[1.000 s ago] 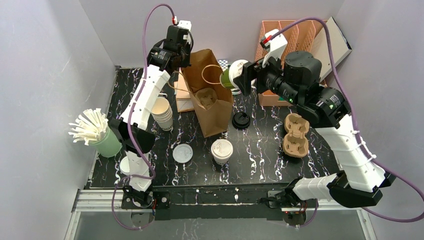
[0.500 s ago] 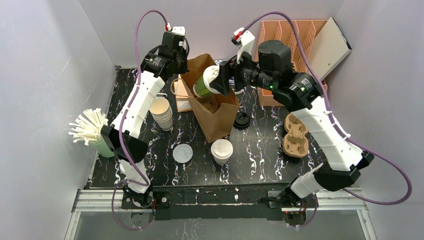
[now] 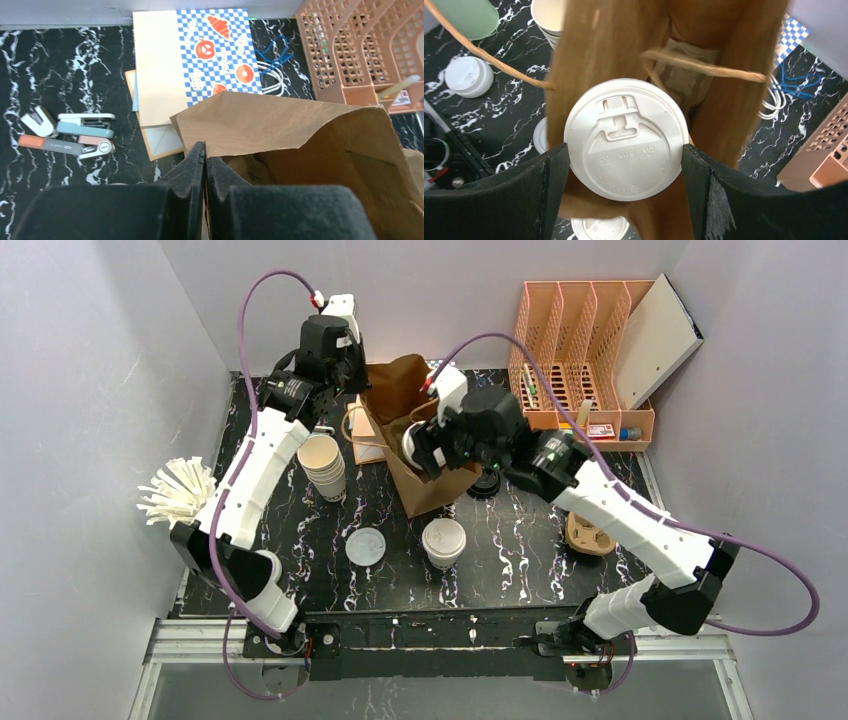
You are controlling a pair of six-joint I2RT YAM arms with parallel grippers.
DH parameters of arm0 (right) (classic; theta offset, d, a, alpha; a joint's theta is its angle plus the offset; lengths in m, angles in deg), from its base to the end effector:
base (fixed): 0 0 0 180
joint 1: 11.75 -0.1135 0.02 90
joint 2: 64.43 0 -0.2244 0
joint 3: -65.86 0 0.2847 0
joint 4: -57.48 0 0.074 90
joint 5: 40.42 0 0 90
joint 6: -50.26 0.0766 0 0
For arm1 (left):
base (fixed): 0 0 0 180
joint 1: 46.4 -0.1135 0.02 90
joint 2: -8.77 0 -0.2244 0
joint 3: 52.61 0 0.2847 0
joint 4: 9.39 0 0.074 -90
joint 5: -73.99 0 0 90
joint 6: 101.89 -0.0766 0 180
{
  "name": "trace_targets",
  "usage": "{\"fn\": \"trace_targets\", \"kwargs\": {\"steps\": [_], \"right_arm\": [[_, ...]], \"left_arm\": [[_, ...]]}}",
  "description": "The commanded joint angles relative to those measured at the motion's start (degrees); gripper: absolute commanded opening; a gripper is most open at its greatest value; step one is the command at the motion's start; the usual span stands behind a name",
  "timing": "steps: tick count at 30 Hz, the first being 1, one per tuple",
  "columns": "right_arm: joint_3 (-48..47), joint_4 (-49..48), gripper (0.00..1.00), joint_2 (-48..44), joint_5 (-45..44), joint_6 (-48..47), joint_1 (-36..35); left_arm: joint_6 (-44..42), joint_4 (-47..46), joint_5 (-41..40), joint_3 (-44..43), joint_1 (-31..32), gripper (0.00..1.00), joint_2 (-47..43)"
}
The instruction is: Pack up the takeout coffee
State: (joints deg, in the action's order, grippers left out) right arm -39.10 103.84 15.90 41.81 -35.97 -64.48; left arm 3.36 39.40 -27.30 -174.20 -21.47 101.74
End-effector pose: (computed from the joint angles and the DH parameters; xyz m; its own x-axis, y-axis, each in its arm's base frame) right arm 0.2386 0.2964 0.3979 -0.2706 -0.2480 -0.9302 -0.6961 0.7178 0.0111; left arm 0.3886 -0.1641 0.4226 -0.3666 -0.1141 -0.9234 0.1558 0.9709 -0.1818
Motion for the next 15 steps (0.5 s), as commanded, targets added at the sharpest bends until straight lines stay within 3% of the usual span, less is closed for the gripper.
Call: {"fn": "trace_targets", "kwargs": {"steps": [1, 8, 15], "right_arm": [[4.8, -12.5, 0.5, -2.8, -13.8, -7.2, -7.3], [12.0, -19.3, 0.5, -2.5, -20.8, -10.9, -10.3], [10.7, -15.2, 0.5, 0.6, -24.6, -5.3, -10.3]], "left_arm": [[3.4, -6.7, 5.0, 6.5, -0.1, 0.0, -6.1], [3.3, -12.7, 8.7, 13.7, -0.1, 0.0, -12.5], [3.4, -17.4, 11.3, 19.4, -0.1, 0.0, -18.4]]}}
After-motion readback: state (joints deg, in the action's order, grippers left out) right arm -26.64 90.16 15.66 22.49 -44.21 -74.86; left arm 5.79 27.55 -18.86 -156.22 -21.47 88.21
